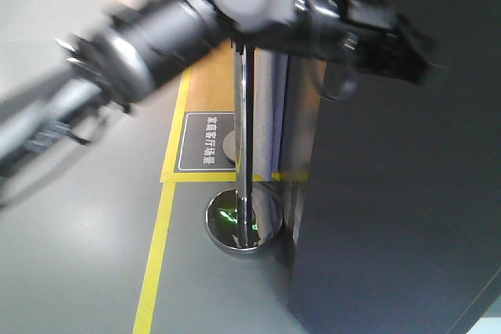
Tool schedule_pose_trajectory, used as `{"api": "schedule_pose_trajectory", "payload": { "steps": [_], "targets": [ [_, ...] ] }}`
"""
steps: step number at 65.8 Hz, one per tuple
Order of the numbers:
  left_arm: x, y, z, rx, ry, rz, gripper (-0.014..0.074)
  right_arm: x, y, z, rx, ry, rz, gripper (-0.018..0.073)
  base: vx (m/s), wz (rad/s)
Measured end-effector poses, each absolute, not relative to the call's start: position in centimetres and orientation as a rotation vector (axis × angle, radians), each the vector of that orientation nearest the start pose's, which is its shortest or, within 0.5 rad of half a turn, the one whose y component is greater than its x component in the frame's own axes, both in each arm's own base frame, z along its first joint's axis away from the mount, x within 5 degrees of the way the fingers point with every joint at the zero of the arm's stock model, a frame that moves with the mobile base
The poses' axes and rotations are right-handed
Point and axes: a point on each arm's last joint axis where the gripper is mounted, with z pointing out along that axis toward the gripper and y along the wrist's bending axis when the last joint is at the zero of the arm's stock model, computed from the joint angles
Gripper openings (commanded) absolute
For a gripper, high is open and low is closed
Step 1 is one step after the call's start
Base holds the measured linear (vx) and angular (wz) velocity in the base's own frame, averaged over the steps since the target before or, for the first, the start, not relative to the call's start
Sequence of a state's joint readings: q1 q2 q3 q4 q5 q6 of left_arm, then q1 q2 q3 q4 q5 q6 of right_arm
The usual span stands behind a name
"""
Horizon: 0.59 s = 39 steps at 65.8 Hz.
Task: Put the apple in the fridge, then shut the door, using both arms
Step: 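Press the left gripper against the door until it closes fully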
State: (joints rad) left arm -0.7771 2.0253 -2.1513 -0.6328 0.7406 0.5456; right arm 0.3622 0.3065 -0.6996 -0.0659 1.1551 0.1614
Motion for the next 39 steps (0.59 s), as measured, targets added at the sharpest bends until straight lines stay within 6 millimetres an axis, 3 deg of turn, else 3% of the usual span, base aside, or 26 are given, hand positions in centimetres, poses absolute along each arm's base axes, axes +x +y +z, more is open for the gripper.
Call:
{"api": "schedule_pose_trajectory", "payload": {
  "steps": [7,16,28,39],
  "targets": [
    [30.8,-34.1,41.1,1.085,1.836,-0.734,-0.0006,2.6,0.4,32.4,-0.223,2.240,0.201,0.0581,0.00,0.00],
    [29.5,-32.2,41.6,1.060,1.873,-0.684,-0.0006,2.6,0.4,32.4,-0.223,2.240,0.201,0.0581,0.00,0.00],
    [27.8,-29.8,39.4,0.987,1.894,-0.652,-0.0006,2.6,0.4,32.4,-0.223,2.240,0.201,0.0581,0.00,0.00],
    [25.1,-26.5,37.9,0.930,1.874,-0.605,-0.0006,2.6,0.4,32.4,-0.223,2.239,0.200,0.0581,0.00,0.00]
  ]
}}
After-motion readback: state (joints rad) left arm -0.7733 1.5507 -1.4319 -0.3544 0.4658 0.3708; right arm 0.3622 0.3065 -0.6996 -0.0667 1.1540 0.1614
